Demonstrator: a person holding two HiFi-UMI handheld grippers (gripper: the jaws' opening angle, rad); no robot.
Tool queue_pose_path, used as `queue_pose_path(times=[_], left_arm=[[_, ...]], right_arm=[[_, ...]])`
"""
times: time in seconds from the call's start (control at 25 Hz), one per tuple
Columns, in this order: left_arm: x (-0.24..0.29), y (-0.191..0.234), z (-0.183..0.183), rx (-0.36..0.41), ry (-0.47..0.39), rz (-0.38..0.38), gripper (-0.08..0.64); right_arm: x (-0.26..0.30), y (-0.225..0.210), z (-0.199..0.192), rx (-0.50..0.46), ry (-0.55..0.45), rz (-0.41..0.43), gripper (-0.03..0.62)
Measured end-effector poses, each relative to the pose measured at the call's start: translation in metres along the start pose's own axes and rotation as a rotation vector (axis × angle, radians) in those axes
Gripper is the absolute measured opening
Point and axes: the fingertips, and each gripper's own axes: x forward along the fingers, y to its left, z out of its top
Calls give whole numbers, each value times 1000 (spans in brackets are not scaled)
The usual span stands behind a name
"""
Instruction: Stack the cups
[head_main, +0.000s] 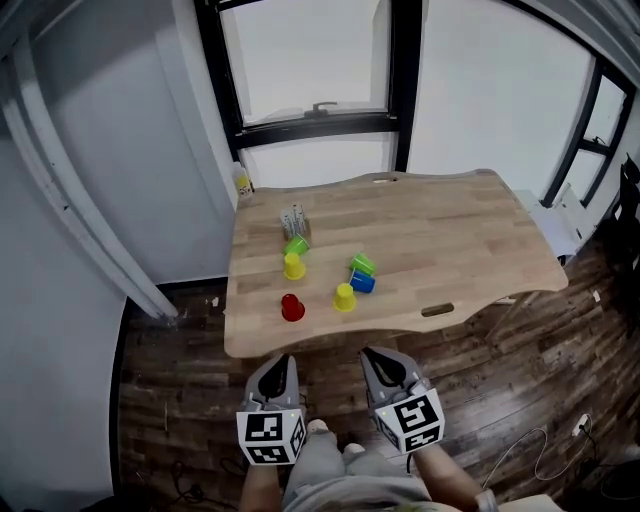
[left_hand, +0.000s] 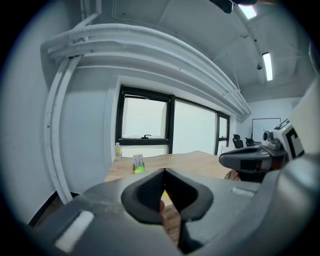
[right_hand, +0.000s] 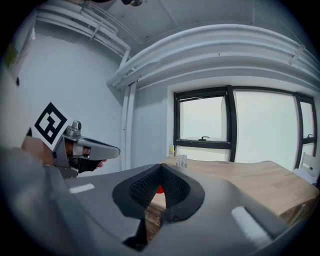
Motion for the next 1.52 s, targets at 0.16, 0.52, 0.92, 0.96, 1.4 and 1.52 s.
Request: queue_pose_path(times=[0.16,0.52,0.92,0.96,1.4,1.52], left_arm=[[6,5,-9,-10,20,15,6],[44,37,-19,-18,71,55,6],[118,78,-22,-36,122,23,6],[125,82,-25,-37,134,18,6],[184,117,-48,-61,231,-34,6],[199,130,-49,-63,241,-37,6]], right_arm=[[5,-5,-7,13,8,16,0],[49,-18,-20,13,57,68,14],[124,-56,-37,6,174,69,215],[131,-61,-38,6,188,67,226],[198,-95,-80,15,365,45,298],[214,-103,-94,11,404,25,298]])
